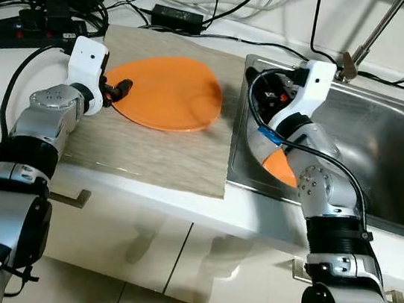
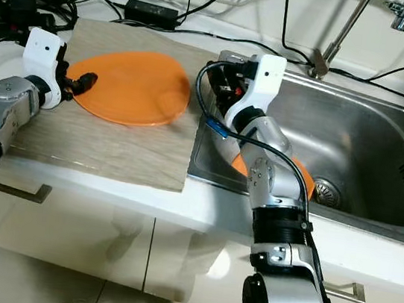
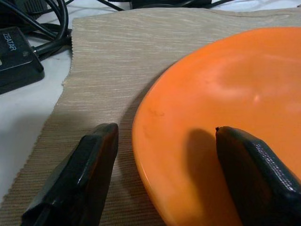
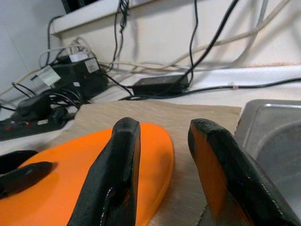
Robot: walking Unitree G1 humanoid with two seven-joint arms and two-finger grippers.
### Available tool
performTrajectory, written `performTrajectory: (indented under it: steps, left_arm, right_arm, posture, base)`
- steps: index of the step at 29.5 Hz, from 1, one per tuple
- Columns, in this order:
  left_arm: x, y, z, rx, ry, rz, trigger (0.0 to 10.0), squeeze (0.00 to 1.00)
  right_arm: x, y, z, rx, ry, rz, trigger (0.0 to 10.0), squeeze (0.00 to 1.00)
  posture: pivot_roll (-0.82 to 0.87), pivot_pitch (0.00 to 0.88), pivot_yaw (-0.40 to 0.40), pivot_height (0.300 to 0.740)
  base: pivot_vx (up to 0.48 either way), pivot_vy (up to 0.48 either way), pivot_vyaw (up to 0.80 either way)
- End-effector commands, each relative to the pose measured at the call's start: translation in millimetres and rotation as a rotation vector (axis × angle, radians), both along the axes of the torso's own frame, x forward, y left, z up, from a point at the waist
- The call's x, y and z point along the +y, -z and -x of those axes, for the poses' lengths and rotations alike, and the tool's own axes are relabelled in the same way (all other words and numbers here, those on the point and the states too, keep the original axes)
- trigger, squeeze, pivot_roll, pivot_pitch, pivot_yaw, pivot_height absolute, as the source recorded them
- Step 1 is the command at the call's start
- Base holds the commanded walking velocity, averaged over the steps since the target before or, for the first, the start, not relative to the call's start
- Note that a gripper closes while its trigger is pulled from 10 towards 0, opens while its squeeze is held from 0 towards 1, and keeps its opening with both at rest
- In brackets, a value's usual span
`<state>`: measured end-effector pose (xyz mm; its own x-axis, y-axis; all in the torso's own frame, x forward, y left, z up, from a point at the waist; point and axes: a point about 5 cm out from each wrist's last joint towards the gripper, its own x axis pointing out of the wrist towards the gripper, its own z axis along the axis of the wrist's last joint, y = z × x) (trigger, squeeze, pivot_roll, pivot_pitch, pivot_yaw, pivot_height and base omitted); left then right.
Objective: Kitchen organization
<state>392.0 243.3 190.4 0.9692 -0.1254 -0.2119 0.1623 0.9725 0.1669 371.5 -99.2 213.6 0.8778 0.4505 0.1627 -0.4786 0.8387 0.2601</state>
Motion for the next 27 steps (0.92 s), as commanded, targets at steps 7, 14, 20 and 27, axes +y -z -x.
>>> performTrajectory:
  steps: [7, 14, 20, 27]
  left_arm:
    - [3.0, 29, 7.3, 0.103, -0.002, -0.022, 10.0, 0.0]
    - [2.5, 5, 2.9, -0.053, 0.017, 0.19, 10.0, 0.0]
    - [20.9, -14, 4.4, -0.152, -0.029, 0.239, 10.0, 0.0]
    - [31.0, -8, 8.1, -0.122, -0.058, 0.121, 10.0, 0.0]
  right_arm:
    - [2.2, -1, -18.8, 0.029, 0.04, 0.054, 10.0, 0.0]
    - [4.5, -5, -25.3, 0.031, 0.042, 0.049, 10.0, 0.0]
    - [7.0, -5, -27.6, 0.016, 0.03, 0.061, 10.0, 0.0]
    - [12.1, -3, -26.1, 0.006, -0.018, 0.068, 10.0, 0.0]
  posture:
    - [-0.01, 0.076, -0.116, 0.74]
    - [-0.01, 0.079, -0.121, 0.74]
    - [0.0, 0.082, -0.12, 0.74]
    - [0.0, 0.084, -0.118, 0.74]
  base:
    - [0.0, 0.0, 0.0]
    - [0.0, 0.0, 0.0]
    - [0.0, 0.0, 0.0]
    - [0.0, 0.0, 0.0]
